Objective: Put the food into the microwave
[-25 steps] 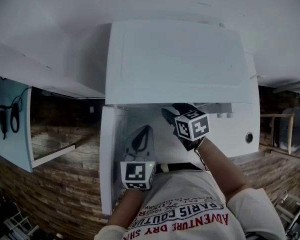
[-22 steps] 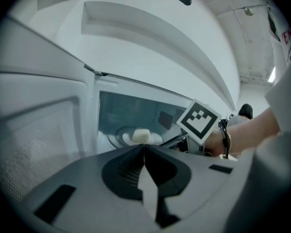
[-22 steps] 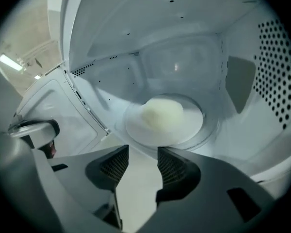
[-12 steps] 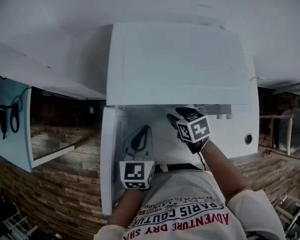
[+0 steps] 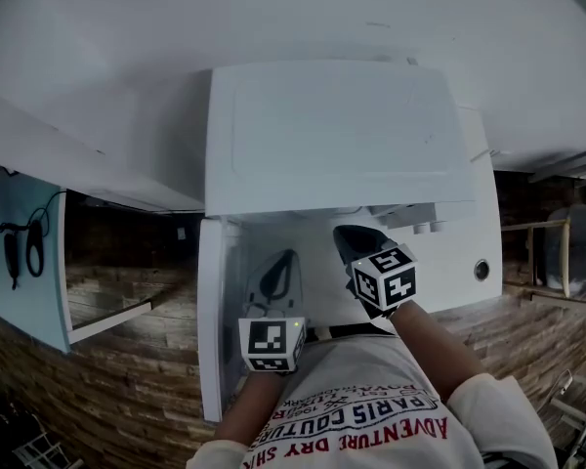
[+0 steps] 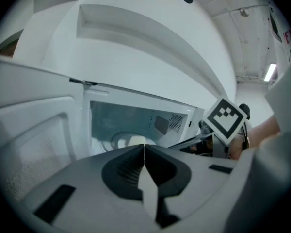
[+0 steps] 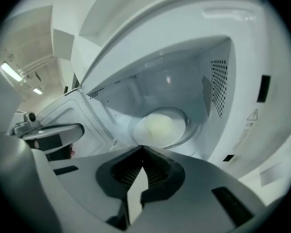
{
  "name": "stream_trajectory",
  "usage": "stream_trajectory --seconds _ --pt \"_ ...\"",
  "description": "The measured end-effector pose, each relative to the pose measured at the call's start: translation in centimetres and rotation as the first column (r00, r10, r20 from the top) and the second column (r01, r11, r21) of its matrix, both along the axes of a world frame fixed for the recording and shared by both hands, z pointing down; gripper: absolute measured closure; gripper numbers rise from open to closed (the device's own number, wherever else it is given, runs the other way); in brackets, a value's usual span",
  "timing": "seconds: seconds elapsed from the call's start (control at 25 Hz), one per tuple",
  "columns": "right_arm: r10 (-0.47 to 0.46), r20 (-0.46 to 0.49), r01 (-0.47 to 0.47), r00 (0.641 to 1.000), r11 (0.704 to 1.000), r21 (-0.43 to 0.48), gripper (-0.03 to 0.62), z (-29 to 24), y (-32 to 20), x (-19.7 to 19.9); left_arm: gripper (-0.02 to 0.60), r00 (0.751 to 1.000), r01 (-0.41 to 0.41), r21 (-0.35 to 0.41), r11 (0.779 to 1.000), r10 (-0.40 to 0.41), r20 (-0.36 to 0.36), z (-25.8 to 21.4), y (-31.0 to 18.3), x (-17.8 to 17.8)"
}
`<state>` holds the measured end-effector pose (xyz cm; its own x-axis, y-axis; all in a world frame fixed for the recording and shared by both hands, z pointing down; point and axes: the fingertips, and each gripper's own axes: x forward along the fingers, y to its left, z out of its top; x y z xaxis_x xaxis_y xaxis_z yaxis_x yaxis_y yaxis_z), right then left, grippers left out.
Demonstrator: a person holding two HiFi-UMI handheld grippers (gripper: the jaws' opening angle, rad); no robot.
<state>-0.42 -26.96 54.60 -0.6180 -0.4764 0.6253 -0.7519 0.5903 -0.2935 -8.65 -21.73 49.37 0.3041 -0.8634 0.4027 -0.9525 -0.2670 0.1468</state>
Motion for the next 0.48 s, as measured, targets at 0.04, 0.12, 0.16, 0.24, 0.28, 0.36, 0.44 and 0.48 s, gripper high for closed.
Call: stream_trajectory --seconds 0.04,0.12,0.16,0.24,0.28,0.36,0.44,0.48 --pt "0.001 0.003 -0.001 1.0 1.0 0.02 0.582 -0.6 0.3 0.0 0.575 1.0 -0.008 0.008 1.0 0.008 0.004 -0.4 -0.1 0.2" --pt "0.0 0.001 0.0 1.0 0.997 0.075 0.582 -2.3 0.9 0.0 0.575 1.0 -0.025 0.027 0.999 0.025 0.005 -1.3 -0.1 0.8" --pt "-0.001 -0.004 0.002 1.0 0.994 0.109 0.582 -3.2 1.2 0.0 0.575 0.999 -0.033 0.036 0.999 0.033 0.0 -2.0 -0.2 1.1" --pt "-0.003 -0.015 0.005 1.0 0.983 0.181 0.582 -5.4 1.9 0.0 0.575 0.999 -0.048 0.062 0.997 0.048 -0.009 -3.5 -0.1 1.7" --pt "-0.001 -0.014 0.004 1.0 0.976 0.218 0.582 -6.5 2.2 0.0 0.575 0.998 -0.055 0.08 0.995 0.056 -0.007 -4.3 -0.1 2.0" --pt "0.003 0.003 -0.004 1.0 0.959 0.284 0.583 -8.7 2.7 -0.1 0.575 0.997 -0.071 0.129 0.989 0.071 0.01 -6.1 -0.2 2.5" --pt "0.012 0.037 -0.023 0.999 0.945 0.328 0.582 -10.6 3.1 -0.2 0.575 0.996 -0.087 0.178 0.98 0.083 0.03 -7.7 -0.3 2.9" --pt "0.02 0.053 -0.037 0.998 0.938 0.344 0.582 -11.3 3.2 -0.2 0.575 0.995 -0.096 0.197 0.976 0.09 0.039 -8.4 -0.2 3.2"
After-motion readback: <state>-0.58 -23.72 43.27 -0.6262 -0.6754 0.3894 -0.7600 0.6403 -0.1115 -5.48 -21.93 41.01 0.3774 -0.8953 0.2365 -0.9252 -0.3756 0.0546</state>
